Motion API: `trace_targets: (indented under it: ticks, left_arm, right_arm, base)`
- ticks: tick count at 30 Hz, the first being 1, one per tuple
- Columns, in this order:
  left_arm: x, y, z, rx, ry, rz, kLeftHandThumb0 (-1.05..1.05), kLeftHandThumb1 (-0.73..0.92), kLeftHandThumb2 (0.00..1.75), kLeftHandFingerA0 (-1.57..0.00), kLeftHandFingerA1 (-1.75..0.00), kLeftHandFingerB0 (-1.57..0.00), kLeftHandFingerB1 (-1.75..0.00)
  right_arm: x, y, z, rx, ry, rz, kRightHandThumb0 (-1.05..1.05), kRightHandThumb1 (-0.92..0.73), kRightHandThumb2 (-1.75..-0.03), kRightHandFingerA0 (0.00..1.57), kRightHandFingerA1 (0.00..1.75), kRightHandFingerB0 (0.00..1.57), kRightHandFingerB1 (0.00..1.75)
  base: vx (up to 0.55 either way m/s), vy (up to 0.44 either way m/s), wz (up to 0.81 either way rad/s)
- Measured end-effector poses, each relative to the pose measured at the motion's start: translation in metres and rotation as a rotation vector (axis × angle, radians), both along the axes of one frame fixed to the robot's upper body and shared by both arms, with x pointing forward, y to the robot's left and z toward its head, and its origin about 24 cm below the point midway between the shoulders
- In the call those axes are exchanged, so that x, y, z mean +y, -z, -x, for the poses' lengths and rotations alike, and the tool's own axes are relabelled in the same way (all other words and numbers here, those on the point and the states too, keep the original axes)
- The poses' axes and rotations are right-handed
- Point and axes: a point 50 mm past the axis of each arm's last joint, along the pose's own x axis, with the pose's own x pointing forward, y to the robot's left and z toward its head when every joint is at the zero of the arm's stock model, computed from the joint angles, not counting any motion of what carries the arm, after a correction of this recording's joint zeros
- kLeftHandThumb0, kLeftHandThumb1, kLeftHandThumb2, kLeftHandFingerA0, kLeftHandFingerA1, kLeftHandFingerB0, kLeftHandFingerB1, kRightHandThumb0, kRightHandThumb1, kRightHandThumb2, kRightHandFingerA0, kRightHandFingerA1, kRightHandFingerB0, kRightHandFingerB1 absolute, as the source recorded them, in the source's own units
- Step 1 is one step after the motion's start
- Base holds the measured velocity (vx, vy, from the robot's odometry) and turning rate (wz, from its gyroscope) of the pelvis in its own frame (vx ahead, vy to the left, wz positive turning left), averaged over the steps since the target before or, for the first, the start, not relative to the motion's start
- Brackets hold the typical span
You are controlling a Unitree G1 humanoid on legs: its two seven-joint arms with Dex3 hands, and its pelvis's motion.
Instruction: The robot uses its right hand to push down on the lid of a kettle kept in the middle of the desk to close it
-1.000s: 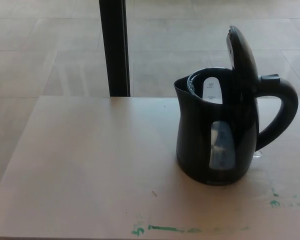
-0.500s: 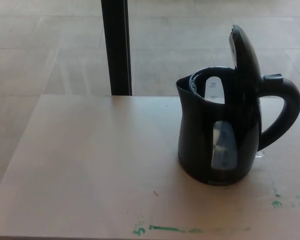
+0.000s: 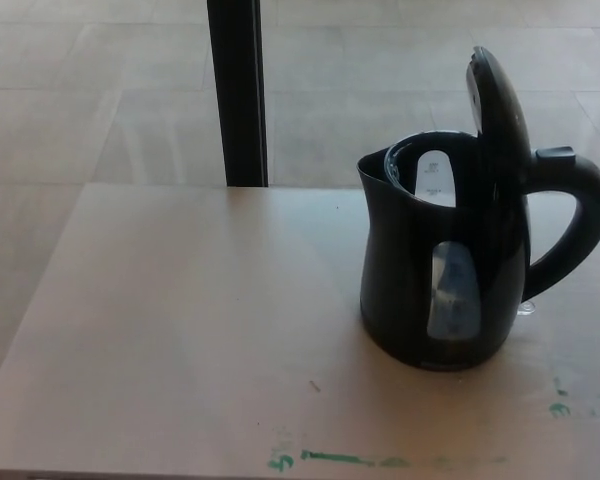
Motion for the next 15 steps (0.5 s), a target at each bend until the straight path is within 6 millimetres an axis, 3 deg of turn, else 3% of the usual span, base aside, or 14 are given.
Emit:
trace_targets:
  ticks: [2, 3, 4, 6, 7, 8, 9, 10, 11, 15]
  left_arm:
    - [0.000, 0.000, -0.001, -0.005, -0.001, 0.000, -0.67, 0.52, 0.90, -0.48, -0.59, -0.27, -0.46]
    - [0.000, 0.000, -0.002, -0.007, -0.002, 0.001, -0.64, 0.64, 0.60, -0.55, -0.49, -0.35, -0.34]
    - [0.000, 0.000, -0.002, -0.007, -0.003, 0.001, -0.67, 0.50, 0.87, -0.51, -0.61, -0.29, -0.47]
    - [0.000, 0.000, -0.002, -0.007, -0.004, 0.003, -0.73, 0.54, 0.88, -0.53, -0.61, -0.30, -0.46]
    - [0.000, 0.000, -0.002, -0.008, -0.004, 0.003, -0.66, 0.65, 0.60, -0.56, -0.50, -0.34, -0.33]
    - [0.000, 0.000, -0.002, -0.008, -0.005, 0.003, -0.72, 0.56, 0.90, -0.52, -0.62, -0.28, -0.47]
    - [0.000, 0.000, -0.002, -0.010, -0.004, 0.003, -0.71, 0.56, 0.90, -0.52, -0.62, -0.28, -0.47]
    - [0.000, -0.001, -0.003, -0.012, -0.002, 0.002, -0.64, 0.66, 0.60, -0.60, -0.57, -0.34, -0.33]
    - [0.000, -0.001, -0.004, -0.014, 0.000, 0.001, -0.73, 0.55, 0.89, -0.56, -0.63, -0.30, -0.46]
    - [0.000, -0.001, -0.004, -0.015, 0.003, -0.002, -0.72, 0.54, 0.90, -0.53, -0.62, -0.32, -0.48]
  right_arm:
    - [0.011, -0.002, -0.007, 0.018, -0.036, 0.040, -0.88, -0.81, -0.65, 0.22, 0.36, 0.19, 0.28]
    - [0.016, -0.001, -0.010, 0.031, -0.054, 0.059, -0.89, -0.82, -0.65, 0.23, 0.36, 0.20, 0.28]
    - [0.021, -0.001, -0.012, 0.045, -0.072, 0.080, -0.88, -0.81, -0.65, 0.24, 0.38, 0.21, 0.28]
    - [0.032, 0.001, -0.017, 0.077, -0.106, 0.126, -0.79, -0.80, -0.65, 0.25, 0.42, 0.21, 0.29]
    - [0.036, 0.001, -0.019, 0.087, -0.118, 0.146, -0.78, -0.80, -0.65, 0.25, 0.42, 0.21, 0.29]
    - [0.042, 0.002, -0.022, 0.099, -0.135, 0.176, -0.77, -0.80, -0.64, 0.24, 0.45, 0.22, 0.31]
    - [0.048, 0.003, -0.025, 0.108, -0.148, 0.201, -0.81, -0.79, -0.64, 0.25, 0.44, 0.23, 0.31]
    - [0.052, 0.003, -0.026, 0.114, -0.158, 0.217, -0.83, -0.80, -0.65, 0.25, 0.44, 0.23, 0.30]
    - [0.057, 0.005, -0.029, 0.123, -0.169, 0.236, -0.85, -0.80, -0.65, 0.25, 0.45, 0.23, 0.30]
    - [0.071, 0.010, -0.038, 0.161, -0.187, 0.303, -0.85, -0.81, -0.66, 0.27, 0.43, 0.23, 0.29]
  base:
    - [0.00, 0.000, 0.00]
    - [0.00, 0.000, 0.00]
    - [0.00, 0.000, 0.00]
    - [0.00, 0.000, 0.00]
    - [0.00, 0.000, 0.00]
    - [0.00, 0.000, 0.00]
    - [0.00, 0.000, 0.00]
    - [0.00, 0.000, 0.00]
    - [0.00, 0.000, 0.00]
    - [0.00, 0.000, 0.00]
